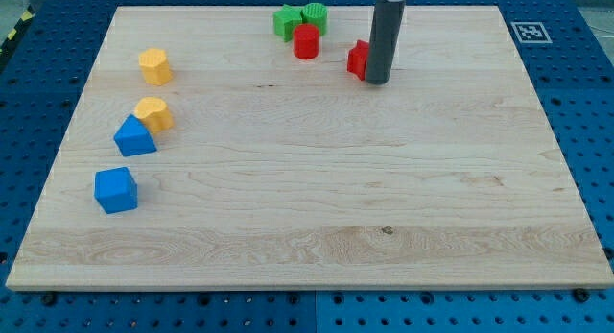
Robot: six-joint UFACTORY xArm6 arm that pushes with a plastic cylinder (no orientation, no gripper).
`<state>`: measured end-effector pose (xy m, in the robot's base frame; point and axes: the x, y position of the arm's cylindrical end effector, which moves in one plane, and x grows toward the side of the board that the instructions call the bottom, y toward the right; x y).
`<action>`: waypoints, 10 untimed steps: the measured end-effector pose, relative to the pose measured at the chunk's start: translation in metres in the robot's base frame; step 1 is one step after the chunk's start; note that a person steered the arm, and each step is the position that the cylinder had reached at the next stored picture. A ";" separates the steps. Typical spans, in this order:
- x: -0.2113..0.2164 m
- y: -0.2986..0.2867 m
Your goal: Move the red star into the red circle
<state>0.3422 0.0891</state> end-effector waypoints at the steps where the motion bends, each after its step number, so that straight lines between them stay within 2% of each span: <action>1: 0.005 0.012; 2: 0.005 0.041; 3: -0.014 0.051; 5: -0.021 -0.039; 6: -0.023 -0.043; 8: 0.001 -0.059; 9: -0.009 -0.079; 10: -0.038 -0.080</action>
<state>0.3044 0.0088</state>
